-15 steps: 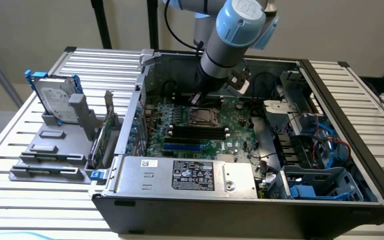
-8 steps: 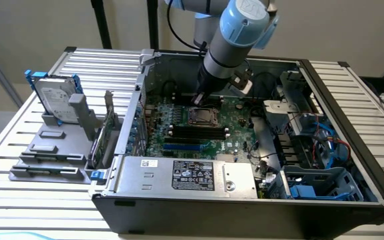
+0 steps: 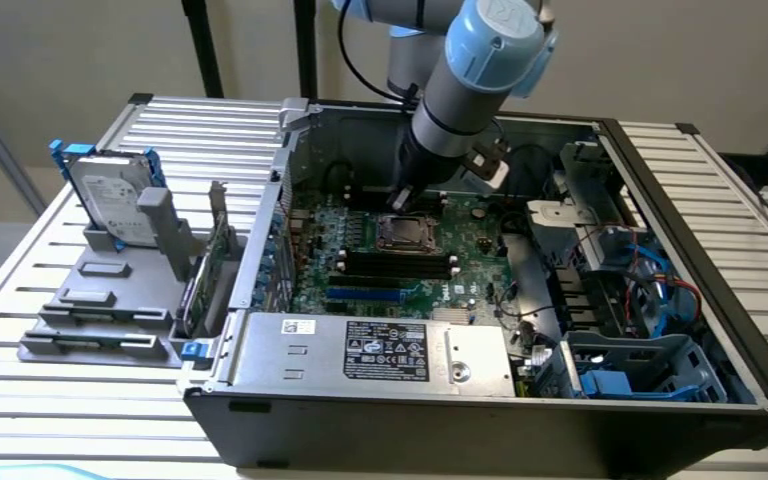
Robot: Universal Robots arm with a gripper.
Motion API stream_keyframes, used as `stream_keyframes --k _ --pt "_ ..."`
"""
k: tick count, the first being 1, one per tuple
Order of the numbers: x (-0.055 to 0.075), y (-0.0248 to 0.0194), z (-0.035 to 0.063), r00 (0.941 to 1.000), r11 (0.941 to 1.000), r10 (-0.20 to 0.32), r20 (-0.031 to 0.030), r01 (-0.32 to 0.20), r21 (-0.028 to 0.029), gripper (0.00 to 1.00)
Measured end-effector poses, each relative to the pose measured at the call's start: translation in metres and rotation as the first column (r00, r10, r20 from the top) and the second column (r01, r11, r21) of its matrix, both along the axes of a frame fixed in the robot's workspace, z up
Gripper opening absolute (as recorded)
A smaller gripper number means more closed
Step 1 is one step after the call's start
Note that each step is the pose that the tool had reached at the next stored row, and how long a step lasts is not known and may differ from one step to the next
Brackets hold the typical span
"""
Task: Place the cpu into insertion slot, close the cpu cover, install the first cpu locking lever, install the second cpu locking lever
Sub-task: 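Install the first cpu locking lever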
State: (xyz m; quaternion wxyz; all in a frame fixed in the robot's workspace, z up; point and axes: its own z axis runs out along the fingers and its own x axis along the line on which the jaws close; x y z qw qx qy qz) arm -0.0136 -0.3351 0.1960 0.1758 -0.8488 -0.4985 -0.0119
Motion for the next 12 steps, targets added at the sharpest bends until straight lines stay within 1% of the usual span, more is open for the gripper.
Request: stream_keyframes --k 1,5,7,8,10,12 --pt "0.0004 -0.0002 0.0001 1.0000 1.0000 0.000 -0.0002 0.000 -0.0019 0.11" --pt "0.0025 0.0001 -0.0002 1.0000 1.0000 0.000 0.0000 0.000 -0.0050 0.11" --pt "0.0027 0.0000 0.0002 1.0000 1.0000 0.000 -0.0005 0.000 -0.0054 0.11" --pt "0.0028 -0.0004 0.0012 1.0000 1.0000 0.000 -0.0012 0.000 -0.0049 0.11" --pt "0.0016 -0.0015 0.0033 1.0000 1.0000 0.000 -0.0013 0.000 -0.0020 0.11" --pt "-0.0014 -0.0027 0.0051 1.0000 1.0000 0.000 -0.0013 0.000 0.0025 0.11"
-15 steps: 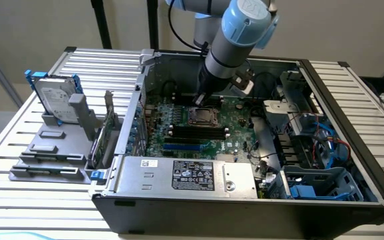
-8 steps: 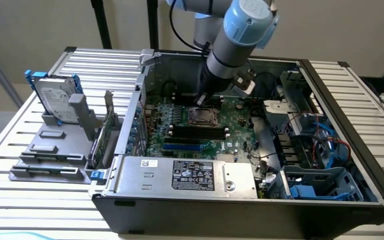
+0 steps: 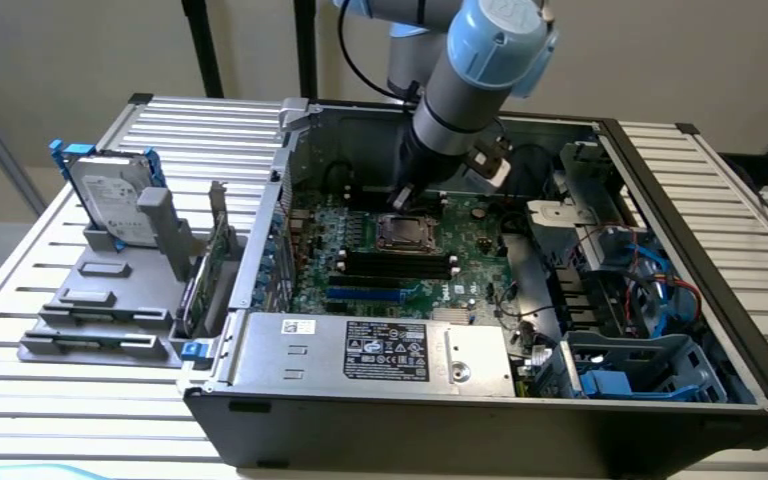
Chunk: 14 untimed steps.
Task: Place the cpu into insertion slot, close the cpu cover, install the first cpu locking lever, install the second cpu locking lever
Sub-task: 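Install the first cpu locking lever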
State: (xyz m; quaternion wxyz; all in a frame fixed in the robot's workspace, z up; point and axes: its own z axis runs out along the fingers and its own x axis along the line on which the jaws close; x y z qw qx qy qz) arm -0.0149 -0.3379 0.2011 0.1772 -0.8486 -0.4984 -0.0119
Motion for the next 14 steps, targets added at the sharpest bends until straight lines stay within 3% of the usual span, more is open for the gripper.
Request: stream_keyframes --k 4,14 --pt "-0.0061 -0.0005 0.0011 1.0000 1.0000 0.000 -0.0001 0.000 0.0097 0.11" --pt "-0.0071 0.0050 0.0012 1.0000 0.9999 0.000 -0.0001 0.000 0.0101 0.11"
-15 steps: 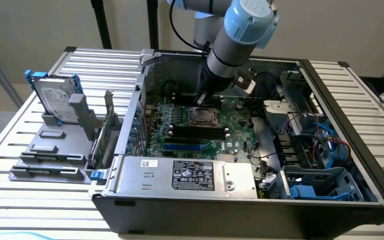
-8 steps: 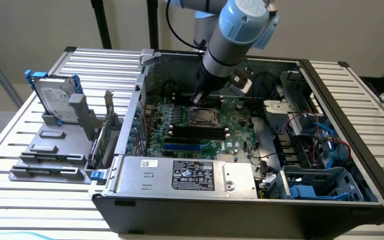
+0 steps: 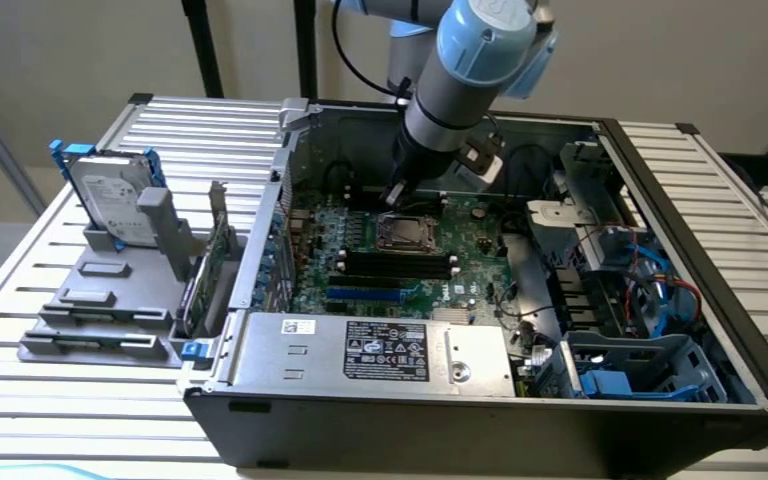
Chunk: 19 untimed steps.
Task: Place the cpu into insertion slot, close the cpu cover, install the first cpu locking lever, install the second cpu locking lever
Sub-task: 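Install the first cpu locking lever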
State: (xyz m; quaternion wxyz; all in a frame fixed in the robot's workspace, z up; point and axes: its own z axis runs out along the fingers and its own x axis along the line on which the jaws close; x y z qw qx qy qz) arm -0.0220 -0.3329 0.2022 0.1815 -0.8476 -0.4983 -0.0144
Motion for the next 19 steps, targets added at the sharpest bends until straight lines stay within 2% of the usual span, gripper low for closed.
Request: stream_keyframes --k 19 --pt "0.012 0.0001 -0.0041 1.0000 1.0000 0.000 0.0000 0.000 -0.0046 0.11"
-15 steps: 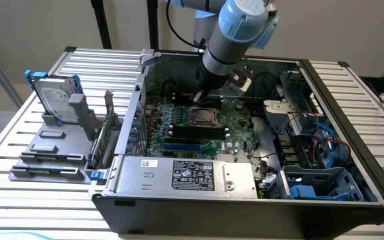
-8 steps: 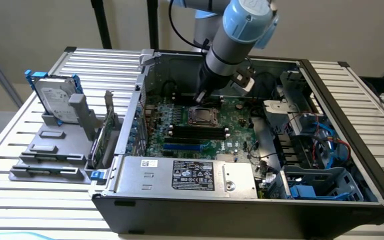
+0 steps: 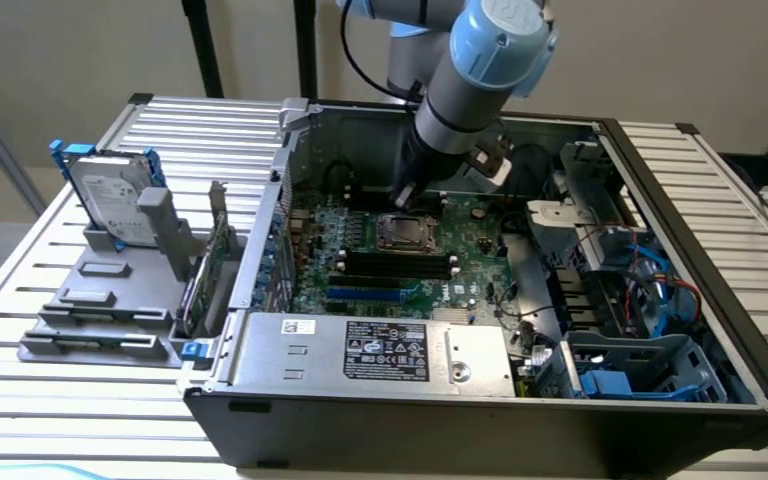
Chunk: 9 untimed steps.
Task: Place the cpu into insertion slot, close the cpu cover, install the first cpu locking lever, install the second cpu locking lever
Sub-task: 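Install the first cpu locking lever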
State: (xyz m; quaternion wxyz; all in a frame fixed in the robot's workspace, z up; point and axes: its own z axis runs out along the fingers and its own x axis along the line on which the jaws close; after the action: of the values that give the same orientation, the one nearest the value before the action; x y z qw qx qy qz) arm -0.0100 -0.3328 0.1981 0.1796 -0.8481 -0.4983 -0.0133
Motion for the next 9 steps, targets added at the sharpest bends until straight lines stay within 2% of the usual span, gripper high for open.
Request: stream_keyframes --k 9 --pt "0.0009 -0.0006 -0.0036 1.0000 1.0000 0.000 0.0005 0.000 -0.0033 0.11"
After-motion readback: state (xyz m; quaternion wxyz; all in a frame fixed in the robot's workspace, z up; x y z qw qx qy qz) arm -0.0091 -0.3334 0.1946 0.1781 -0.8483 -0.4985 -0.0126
